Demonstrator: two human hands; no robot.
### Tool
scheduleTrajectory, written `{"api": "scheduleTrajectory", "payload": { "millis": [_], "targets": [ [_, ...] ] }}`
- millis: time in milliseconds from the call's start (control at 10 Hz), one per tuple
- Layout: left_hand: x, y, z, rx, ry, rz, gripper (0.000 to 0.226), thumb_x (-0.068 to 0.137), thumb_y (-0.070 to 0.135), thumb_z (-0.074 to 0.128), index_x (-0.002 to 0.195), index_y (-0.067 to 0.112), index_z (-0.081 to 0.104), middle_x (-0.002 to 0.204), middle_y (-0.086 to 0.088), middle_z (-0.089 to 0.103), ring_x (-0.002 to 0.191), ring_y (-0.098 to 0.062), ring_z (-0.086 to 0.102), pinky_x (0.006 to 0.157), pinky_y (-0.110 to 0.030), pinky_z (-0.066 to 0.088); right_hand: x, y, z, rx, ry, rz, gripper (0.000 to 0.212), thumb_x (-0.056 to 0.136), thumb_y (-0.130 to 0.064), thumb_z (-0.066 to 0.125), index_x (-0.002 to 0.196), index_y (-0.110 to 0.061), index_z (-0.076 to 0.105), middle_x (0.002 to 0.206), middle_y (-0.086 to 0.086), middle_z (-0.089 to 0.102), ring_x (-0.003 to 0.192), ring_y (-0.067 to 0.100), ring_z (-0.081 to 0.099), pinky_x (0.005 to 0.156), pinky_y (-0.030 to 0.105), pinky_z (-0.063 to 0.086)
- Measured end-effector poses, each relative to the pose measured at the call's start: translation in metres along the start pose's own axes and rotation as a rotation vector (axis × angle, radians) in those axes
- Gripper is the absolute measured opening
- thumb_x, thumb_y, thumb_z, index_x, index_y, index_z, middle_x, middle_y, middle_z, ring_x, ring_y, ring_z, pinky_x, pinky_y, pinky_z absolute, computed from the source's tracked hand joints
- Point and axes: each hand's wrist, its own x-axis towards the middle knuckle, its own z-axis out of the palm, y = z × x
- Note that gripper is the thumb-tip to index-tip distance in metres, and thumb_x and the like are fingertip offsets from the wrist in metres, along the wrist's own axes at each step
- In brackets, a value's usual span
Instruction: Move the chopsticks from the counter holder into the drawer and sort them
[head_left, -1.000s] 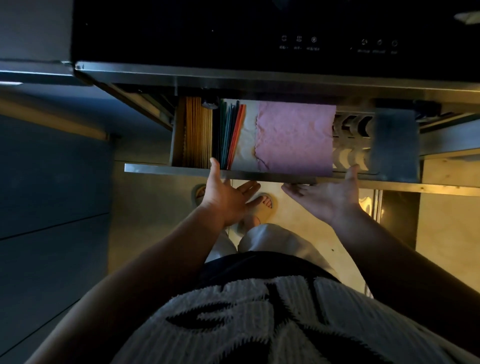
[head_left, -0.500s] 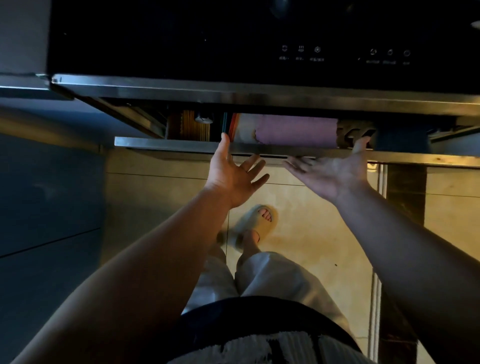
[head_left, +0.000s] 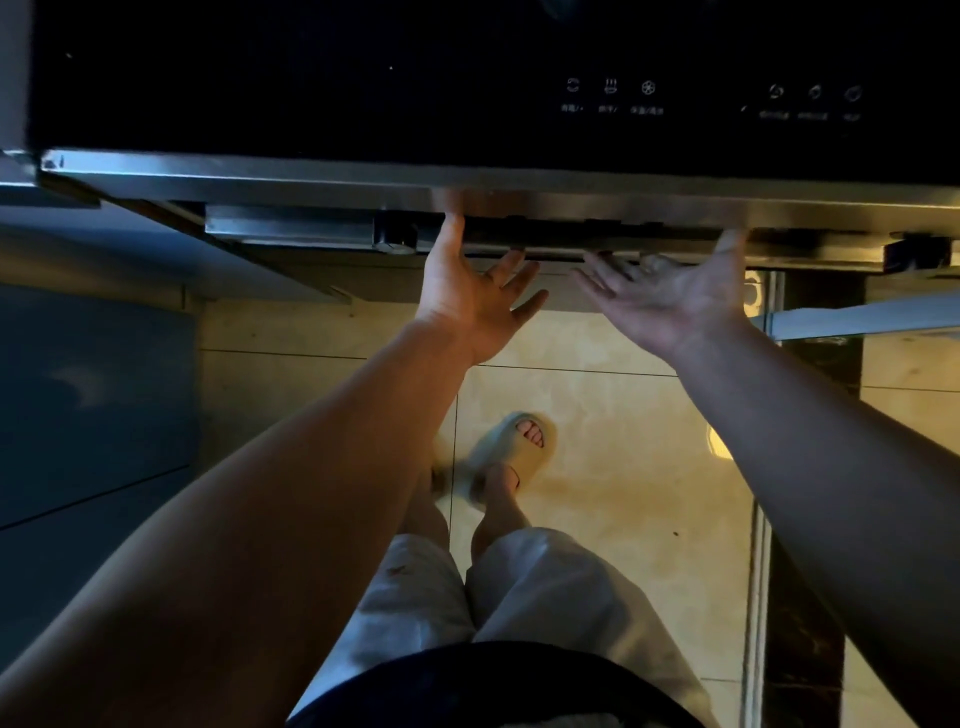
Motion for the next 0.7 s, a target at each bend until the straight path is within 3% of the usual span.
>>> {"api": "scheduleTrajectory", "payload": {
  "millis": [500, 600, 700],
  "targets": [
    [0.006, -0.004, -0.005, 0.091, -0.008, 0.063, 0.072, 0.092, 0.068, 0.041, 0.153, 0.045, 0.011, 0.152, -0.01, 0.041, 0.132, -0.036, 0.046, 0.103, -0.052, 0.041, 0.001, 0.001, -0.005, -0.059, -0.052, 0.002, 0.086, 0.088, -0.073, 0.027, 0.154, -0.021, 0.01, 0.158, 0.018, 0.021, 0.141, 0.037, 0.031, 0.109, 0.059, 0.027],
    [-0.008, -0.006, -0.003, 0.321, 0.101, 0.002, 0.071, 0.091, 0.067, 0.045, 0.152, 0.04, 0.022, 0.146, -0.006, 0.049, 0.125, -0.03, 0.054, 0.1, -0.049, 0.044, -0.014, 0.004, -0.009, -0.173, -0.036, 0.012, 0.081, 0.087, -0.073, 0.031, 0.152, -0.026, 0.018, 0.154, 0.018, 0.03, 0.137, 0.037, 0.038, 0.105, 0.057, 0.034],
    [-0.028, -0.014, -0.002, 0.746, 0.258, -0.031, 0.067, 0.09, 0.065, 0.048, 0.144, 0.028, 0.04, 0.136, -0.002, 0.057, 0.116, -0.023, 0.058, 0.101, -0.047, 0.045, -0.036, 0.012, -0.011, -0.444, 0.015, 0.037, 0.074, 0.089, -0.069, 0.036, 0.149, -0.027, 0.029, 0.149, 0.012, 0.042, 0.131, 0.034, 0.046, 0.103, 0.055, 0.038]
  ]
}}
